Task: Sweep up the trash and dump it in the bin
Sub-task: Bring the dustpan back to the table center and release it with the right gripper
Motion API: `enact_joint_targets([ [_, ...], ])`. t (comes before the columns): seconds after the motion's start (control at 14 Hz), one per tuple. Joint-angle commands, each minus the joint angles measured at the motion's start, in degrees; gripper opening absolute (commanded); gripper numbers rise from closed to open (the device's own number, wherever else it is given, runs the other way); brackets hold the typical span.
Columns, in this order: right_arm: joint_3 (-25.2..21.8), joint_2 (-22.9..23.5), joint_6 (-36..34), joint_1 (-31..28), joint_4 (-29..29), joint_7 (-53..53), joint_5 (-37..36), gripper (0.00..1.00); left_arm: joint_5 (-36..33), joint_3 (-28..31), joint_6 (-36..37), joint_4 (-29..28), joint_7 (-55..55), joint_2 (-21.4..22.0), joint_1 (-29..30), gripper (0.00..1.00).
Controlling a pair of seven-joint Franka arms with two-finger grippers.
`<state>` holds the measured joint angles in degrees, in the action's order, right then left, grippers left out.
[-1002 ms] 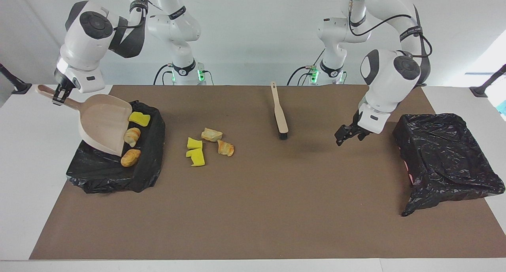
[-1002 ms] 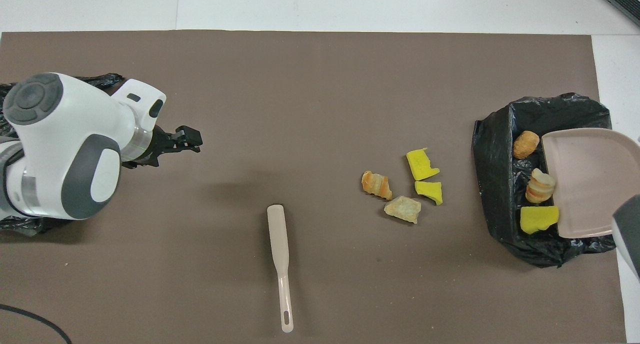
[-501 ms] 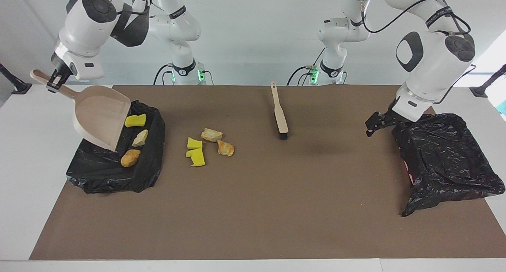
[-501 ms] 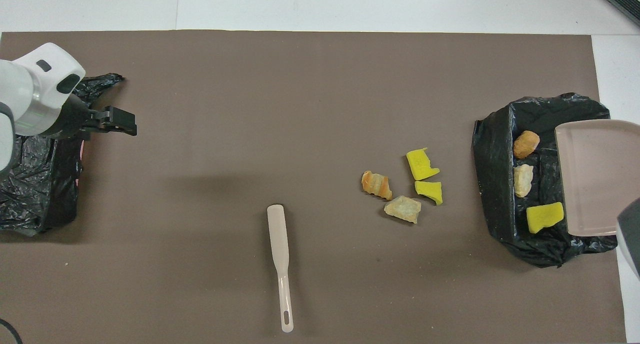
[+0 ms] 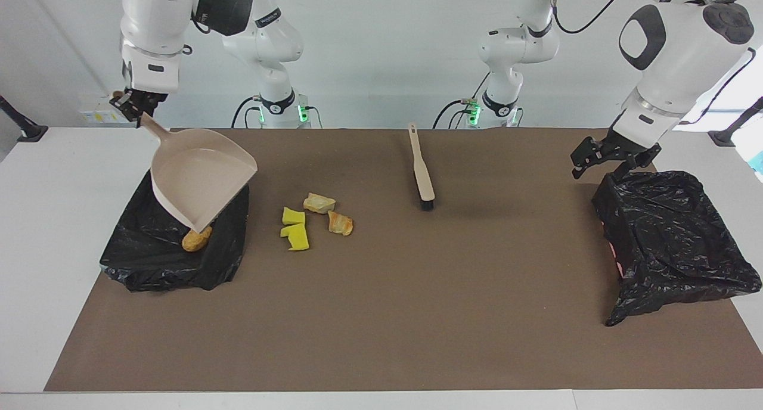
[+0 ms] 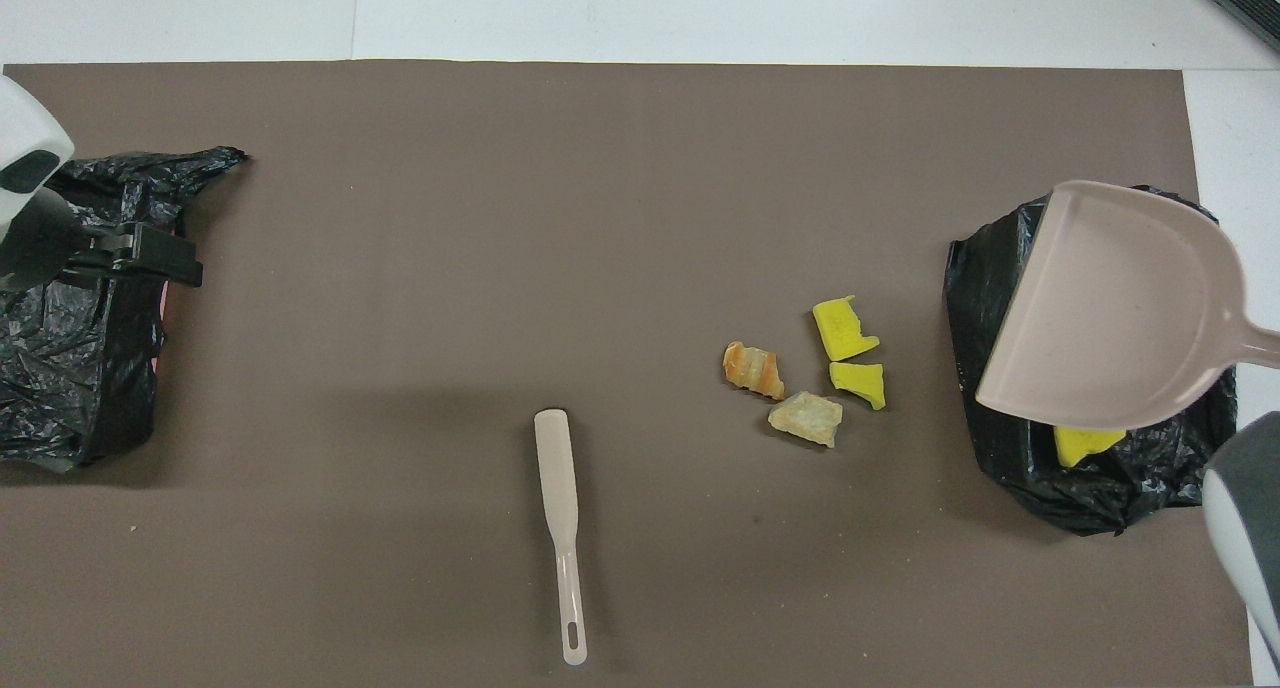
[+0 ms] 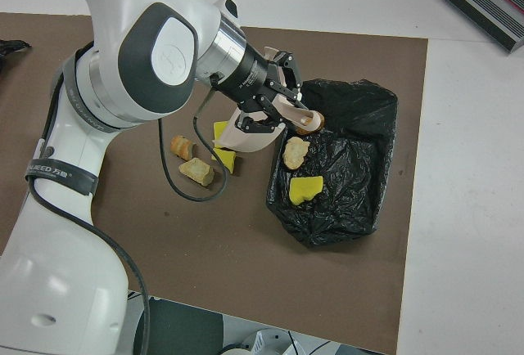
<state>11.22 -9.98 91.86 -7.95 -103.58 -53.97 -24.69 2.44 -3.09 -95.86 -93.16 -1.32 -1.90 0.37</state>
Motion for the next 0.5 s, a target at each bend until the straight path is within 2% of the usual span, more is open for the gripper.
enact_joint_targets([
  [0.0,1.6,1.5,0.3,4.3,0.1,19.0,5.5,0.00,-1.4,-0.1,1.5,-1.6,-1.1,2.0,0.1,1.00],
  [0.21,1.7,7.8,2.3,12.8,1.0,46.7,9.9,0.00,-1.4,0.0,1.0,-1.7,-1.4,2.0,0.5,1.00],
  [0.43,1.8,20.7,2.5,20.0,12.9,68.1,11.9,0.00,-1.4,0.3,1.6,-1.6,-1.1,2.0,0.5,1.00],
])
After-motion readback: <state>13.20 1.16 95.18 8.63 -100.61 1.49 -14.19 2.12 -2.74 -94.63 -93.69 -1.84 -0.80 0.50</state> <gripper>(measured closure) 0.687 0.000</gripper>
